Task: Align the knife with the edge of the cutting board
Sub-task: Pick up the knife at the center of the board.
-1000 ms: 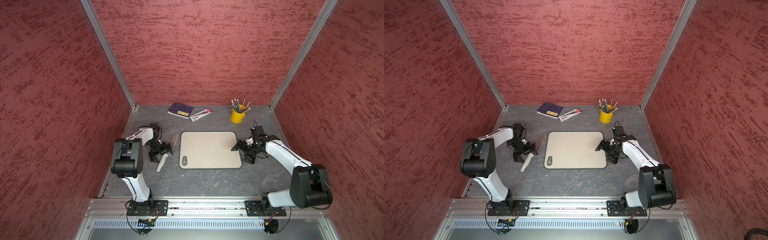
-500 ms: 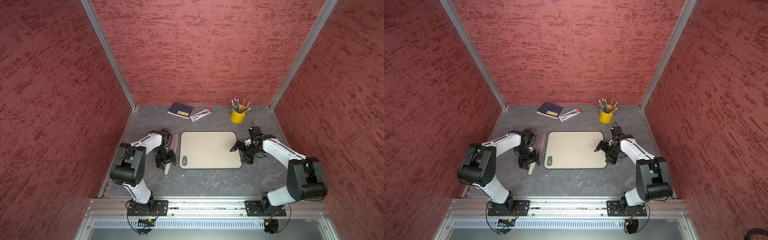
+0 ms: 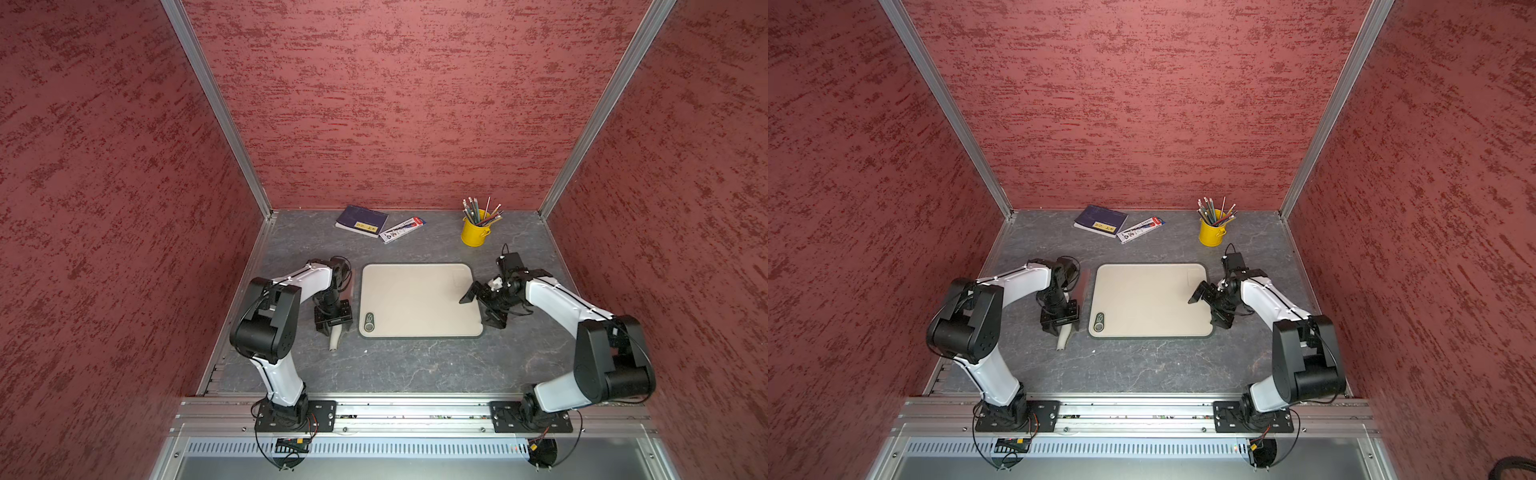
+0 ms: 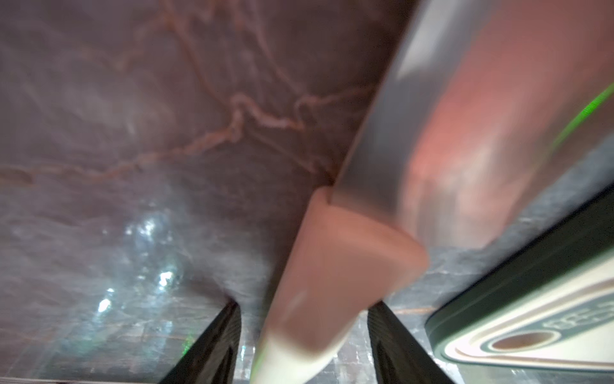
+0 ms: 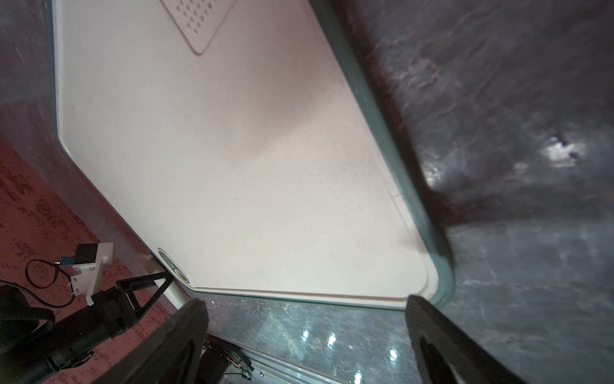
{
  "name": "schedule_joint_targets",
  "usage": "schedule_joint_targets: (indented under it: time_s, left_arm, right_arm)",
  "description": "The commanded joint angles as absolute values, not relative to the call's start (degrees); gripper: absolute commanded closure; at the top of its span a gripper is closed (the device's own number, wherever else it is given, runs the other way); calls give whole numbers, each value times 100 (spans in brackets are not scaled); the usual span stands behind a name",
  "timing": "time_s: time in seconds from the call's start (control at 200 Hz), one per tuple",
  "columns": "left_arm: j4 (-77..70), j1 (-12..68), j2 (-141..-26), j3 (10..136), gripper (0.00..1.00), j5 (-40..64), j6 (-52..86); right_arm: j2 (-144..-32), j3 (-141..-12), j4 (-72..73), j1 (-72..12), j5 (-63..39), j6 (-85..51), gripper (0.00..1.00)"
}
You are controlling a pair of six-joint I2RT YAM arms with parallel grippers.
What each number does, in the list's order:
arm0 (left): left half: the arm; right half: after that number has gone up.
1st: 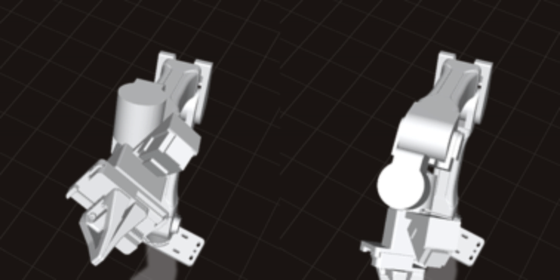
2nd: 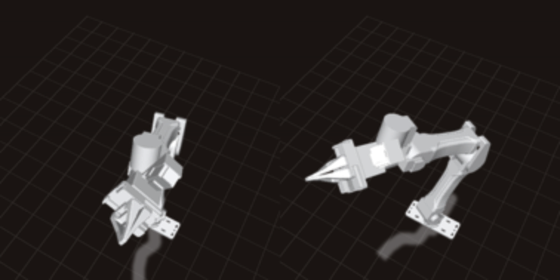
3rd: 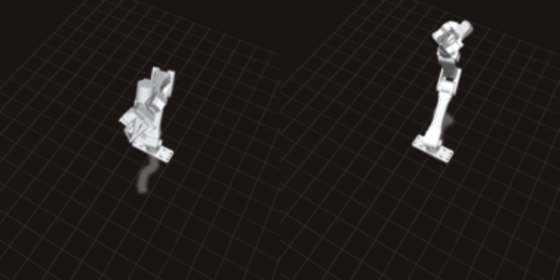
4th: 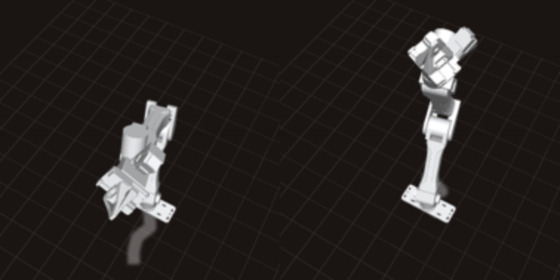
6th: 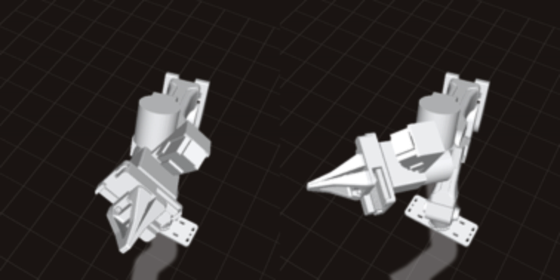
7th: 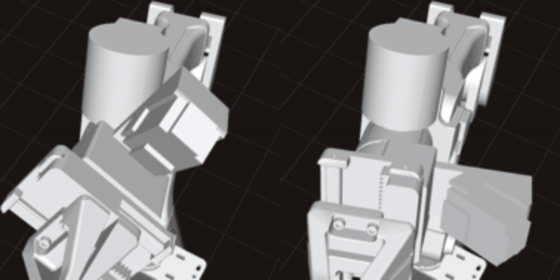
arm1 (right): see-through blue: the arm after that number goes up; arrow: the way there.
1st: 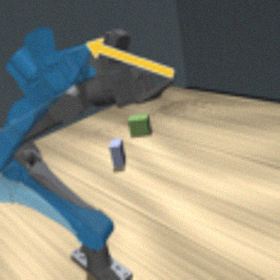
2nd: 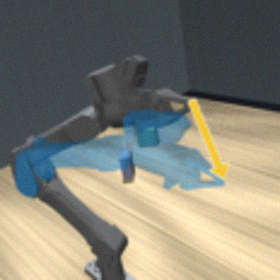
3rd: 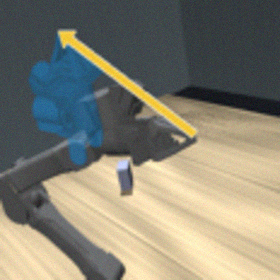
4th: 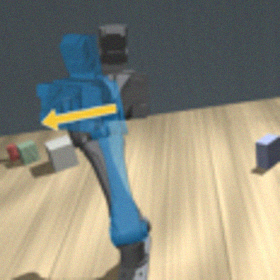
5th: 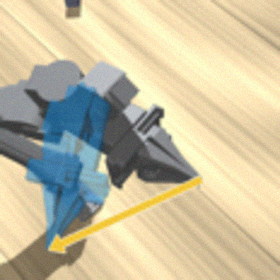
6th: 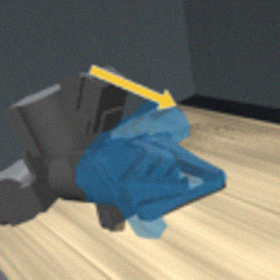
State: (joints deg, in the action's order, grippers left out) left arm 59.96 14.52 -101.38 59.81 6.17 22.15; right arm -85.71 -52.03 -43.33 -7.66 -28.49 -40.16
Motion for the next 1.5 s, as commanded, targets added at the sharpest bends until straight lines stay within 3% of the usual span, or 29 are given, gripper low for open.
schedule_joint_targets:
  time_s: [0.0, 0.185, 0.316, 0.576, 0.771, 0.861, 0.967, 1.287, 1.498]
  left_arm:
    - [5420, 1606, -10290, 6080, 36, -15, 1972]
    - [5263, 1748, -10410, 6157, 40, -360, 1750]
    - [5212, 1742, -10476, 6161, 50, -514, 1576]
    - [5159, 1660, -10414, 6003, 64, -215, 1629]
    - [5142, 1661, -10353, 5891, 69, -82, 1736]
    - [5181, 1652, -10331, 5876, 78, -83, 1757]
    - [5258, 1622, -10267, 5889, 100, -120, 1800]
    - [5624, 1407, -9327, 6123, 100, -108, 2032]
    - [5933, 1421, -8850, 6508, 100, 549, 2336]
  right_arm:
    - [-8446, -5327, -4419, -812, -2857, -3973, 2]
    - [-8446, -5342, -4421, -817, -2865, -3982, 2]
    - [-8421, -5313, -4421, -817, -2857, -3990, 2]
    - [-8376, -5222, -4363, -817, -2826, -4064, 2]
    - [-8375, -5172, -4333, -817, -2810, -4069, 2]
    - [-8375, -5153, -4316, -817, -2802, -4084, 2]
    - [-8376, -5137, -4306, -816, -2799, -4087, 2]
    - [-8376, -5070, -4256, -815, -2736, -4078, 2]
    - [-8376, -5068, -4310, -815, -2597, -4022, 2]
